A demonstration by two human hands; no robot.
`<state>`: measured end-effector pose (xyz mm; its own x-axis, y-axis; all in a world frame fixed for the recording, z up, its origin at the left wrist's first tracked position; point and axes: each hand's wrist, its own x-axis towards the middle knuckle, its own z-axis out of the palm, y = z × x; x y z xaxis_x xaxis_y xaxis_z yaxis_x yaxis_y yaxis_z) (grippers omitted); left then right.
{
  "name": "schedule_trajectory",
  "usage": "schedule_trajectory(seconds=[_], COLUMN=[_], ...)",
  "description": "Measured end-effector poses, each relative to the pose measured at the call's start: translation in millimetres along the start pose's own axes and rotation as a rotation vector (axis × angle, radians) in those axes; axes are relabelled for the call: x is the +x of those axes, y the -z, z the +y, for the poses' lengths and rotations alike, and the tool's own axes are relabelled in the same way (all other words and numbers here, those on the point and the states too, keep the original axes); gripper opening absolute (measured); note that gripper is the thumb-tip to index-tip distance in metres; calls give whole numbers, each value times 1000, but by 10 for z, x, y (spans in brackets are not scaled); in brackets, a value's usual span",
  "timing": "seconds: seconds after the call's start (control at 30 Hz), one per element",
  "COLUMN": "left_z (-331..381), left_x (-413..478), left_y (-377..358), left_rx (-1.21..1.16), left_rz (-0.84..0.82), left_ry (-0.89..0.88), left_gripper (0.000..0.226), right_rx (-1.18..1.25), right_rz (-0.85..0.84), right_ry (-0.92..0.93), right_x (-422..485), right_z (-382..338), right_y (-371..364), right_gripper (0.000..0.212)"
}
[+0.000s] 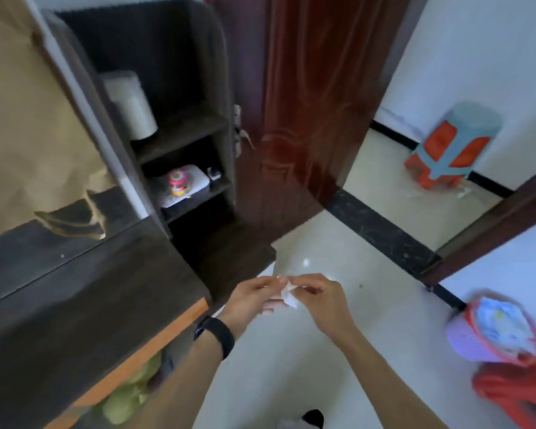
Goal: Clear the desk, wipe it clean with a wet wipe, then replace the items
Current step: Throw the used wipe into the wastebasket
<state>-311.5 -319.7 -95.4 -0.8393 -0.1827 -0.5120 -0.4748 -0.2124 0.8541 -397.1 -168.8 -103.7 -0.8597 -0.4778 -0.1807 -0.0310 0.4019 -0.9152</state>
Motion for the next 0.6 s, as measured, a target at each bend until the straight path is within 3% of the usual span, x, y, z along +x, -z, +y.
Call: schedule_trajectory(seconds=[0.1,0.33,0.47,0.6], left_z=[273,605,651,671], left_x=[315,1012,1337,1658], left_y=[-608,-2240,-3070,-3777], left_rx=[95,242,369,532], left_rz=[-16,-25,-58,-195], left_ry=[-47,-147,-217,-277], left_gripper=[24,16,14,11], right_rx=[81,618,779,861], right_rz=[84,343,469,580], right_ry=[-30,-193,-290,-326], right_x=[51,36,-40,-119], right_z=[175,737,1118,1441], right_y=[604,1923,2581,3133], right_gripper=[34,23,19,22])
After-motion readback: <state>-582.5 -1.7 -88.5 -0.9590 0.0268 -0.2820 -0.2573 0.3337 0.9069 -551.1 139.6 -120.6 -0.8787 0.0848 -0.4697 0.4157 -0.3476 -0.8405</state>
